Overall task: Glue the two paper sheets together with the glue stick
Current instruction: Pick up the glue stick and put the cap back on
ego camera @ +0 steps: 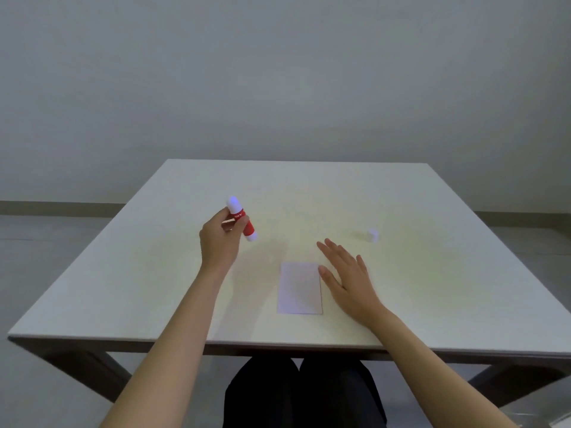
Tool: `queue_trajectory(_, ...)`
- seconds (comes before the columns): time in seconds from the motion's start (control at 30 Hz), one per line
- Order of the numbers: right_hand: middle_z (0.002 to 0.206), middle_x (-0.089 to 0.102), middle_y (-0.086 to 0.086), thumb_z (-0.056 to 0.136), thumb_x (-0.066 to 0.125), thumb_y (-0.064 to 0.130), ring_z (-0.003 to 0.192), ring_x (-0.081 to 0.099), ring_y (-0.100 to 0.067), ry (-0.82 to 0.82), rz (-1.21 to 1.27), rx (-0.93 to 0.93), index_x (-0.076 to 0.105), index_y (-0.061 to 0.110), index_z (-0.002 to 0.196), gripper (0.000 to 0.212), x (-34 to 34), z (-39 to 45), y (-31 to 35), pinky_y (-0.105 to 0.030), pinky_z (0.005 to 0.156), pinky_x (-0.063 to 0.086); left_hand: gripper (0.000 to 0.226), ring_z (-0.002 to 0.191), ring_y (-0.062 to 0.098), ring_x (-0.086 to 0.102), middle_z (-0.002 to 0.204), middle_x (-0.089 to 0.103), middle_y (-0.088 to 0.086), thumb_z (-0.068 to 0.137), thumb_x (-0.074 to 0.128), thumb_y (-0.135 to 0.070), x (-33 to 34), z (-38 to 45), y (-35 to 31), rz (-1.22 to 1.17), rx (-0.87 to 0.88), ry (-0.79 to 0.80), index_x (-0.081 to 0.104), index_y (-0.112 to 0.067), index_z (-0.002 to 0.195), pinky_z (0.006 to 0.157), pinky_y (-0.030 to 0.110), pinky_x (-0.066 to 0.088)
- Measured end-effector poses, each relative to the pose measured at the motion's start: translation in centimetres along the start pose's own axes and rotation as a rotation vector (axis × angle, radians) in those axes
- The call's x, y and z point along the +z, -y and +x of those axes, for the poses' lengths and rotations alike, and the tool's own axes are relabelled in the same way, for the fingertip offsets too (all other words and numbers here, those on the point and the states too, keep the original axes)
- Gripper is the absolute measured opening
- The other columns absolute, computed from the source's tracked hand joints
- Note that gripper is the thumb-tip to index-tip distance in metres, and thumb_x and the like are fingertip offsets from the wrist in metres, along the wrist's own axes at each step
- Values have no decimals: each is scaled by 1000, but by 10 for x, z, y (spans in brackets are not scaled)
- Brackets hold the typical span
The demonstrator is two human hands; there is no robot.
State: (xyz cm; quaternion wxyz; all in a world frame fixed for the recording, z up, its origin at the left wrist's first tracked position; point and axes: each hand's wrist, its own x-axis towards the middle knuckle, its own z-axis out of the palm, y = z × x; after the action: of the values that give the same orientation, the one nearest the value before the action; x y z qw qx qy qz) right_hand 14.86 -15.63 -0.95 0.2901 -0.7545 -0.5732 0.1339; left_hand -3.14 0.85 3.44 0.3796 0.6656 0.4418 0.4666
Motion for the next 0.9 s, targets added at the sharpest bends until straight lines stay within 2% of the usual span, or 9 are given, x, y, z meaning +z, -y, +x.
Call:
queue_trajectory(0.1,158,24,9,101,33,35,147,16,-10,3,116,-15,22,33,149,49,-3,1,16,-42,121,4,11,69,-6,60,75,70,-23,87,62,-21,4,-10,-24,-131,15,154,68,-29,81,69,12,41)
queue_trajectory(0.17,149,41,11,102,35,32,137,35,-5,55,397,-18,26,34,148,48,-9,4,34,-36,117,22,10,86,-3,66,91,72,-19,87,63,-20,11,-19,-39,-248,32,290,71,-25,89,78,14,45)
queue_trajectory(0.23,131,61,8,102,36,34,122,54,-9,203,685,2,35,35,144,42,-17,8,47,-33,107,37,15,95,2,68,98,75,-9,90,60,-18,16,-26,-54,-349,44,420,70,-19,101,79,11,47)
queue_trajectory(0.33,111,70,-4,101,40,31,109,65,-25,400,937,-27,50,23,133,34,-27,10,48,-43,100,43,19,95,6,69,98,76,-4,93,57,-18,18,-31,-65,-407,53,524,67,-14,108,75,10,48)
queue_trajectory(0.47,100,69,-9,96,45,32,101,65,-30,399,1139,-29,62,15,120,34,-29,8,43,-43,93,47,17,93,17,72,97,77,0,92,58,-16,16,-36,-72,-474,44,574,67,-16,105,76,19,53)
queue_trajectory(0.6,90,70,-7,93,49,35,94,66,-28,327,1171,-45,65,9,108,34,-30,7,44,-43,94,49,18,89,20,73,97,77,0,90,59,-12,19,-41,-76,-522,36,593,68,-16,105,73,22,55)
queue_trajectory(0.73,79,66,-4,79,73,24,83,64,-21,41,976,-27,58,11,85,21,-31,6,50,-37,85,48,18,90,22,73,93,77,3,83,67,-5,22,-43,-77,-549,30,524,72,-15,97,77,22,55)
queue_trajectory(0.83,79,57,-7,74,78,17,78,53,-21,-139,873,93,51,11,81,28,-25,6,55,-32,74,42,19,89,20,73,88,78,2,78,72,-1,29,-47,-78,-539,10,490,73,-15,90,75,21,54)
queue_trajectory(0.9,85,59,-3,73,78,21,80,56,-20,-19,880,73,51,11,91,34,-27,7,52,-31,75,43,18,86,18,74,87,78,2,77,72,-1,29,-48,-78,-534,1,479,73,-15,88,73,19,54)
